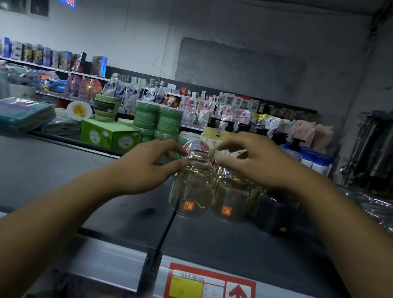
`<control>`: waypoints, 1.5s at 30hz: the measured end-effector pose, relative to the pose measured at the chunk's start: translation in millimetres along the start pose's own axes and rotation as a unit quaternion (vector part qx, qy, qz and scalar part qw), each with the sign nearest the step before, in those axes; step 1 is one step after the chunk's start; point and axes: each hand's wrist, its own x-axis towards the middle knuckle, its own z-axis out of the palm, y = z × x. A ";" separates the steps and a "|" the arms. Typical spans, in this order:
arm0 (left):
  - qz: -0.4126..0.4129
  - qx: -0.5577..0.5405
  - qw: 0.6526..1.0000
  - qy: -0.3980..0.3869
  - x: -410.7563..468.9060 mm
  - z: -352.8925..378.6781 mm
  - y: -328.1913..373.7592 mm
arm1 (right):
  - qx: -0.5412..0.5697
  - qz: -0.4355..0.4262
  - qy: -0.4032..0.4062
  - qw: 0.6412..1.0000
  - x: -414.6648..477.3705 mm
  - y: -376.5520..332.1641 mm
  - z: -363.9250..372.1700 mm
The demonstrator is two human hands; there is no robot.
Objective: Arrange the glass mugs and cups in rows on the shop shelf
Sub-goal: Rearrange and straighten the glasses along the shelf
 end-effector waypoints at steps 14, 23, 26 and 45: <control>-0.045 0.008 0.994 -0.101 53.9 19.1 0.6 | -0.021 0.127 -0.082 0.988 2.0 31.2 10.5; -0.005 -0.024 0.998 -0.063 49.3 35.1 1.6 | -0.011 0.106 -0.065 0.992 -2.2 33.1 9.0; -0.005 -0.033 0.998 -0.049 47.1 37.1 -0.4 | -0.005 0.112 -0.055 0.992 -2.0 35.5 12.1; 0.074 0.035 0.995 -0.058 30.4 15.0 -13.4 | -0.029 0.031 0.028 0.999 -30.0 36.7 10.8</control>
